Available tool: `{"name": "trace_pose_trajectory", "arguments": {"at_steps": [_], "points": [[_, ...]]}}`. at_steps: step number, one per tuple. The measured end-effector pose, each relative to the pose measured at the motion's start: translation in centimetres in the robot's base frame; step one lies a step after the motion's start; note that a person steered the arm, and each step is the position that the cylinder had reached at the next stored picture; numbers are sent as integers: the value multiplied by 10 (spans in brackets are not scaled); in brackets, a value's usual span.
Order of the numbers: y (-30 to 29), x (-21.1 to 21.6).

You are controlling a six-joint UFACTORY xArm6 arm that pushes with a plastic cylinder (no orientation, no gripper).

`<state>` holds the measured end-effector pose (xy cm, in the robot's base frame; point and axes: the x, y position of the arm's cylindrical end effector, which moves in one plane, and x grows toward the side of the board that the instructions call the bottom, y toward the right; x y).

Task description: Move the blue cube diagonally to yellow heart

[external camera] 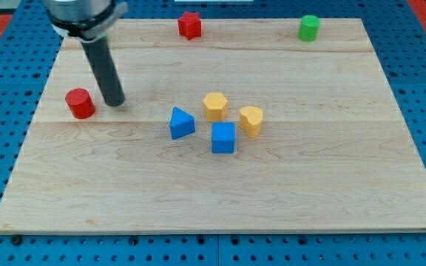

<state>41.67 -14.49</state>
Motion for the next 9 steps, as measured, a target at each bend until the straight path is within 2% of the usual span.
{"name": "trace_pose_trajectory", "arguments": {"at_steps": [1,2,3,4,6,7,8,9], "points": [[60,60],[124,71],[207,41],[259,41],[223,76],[289,70],[306,28],[317,37]]}}
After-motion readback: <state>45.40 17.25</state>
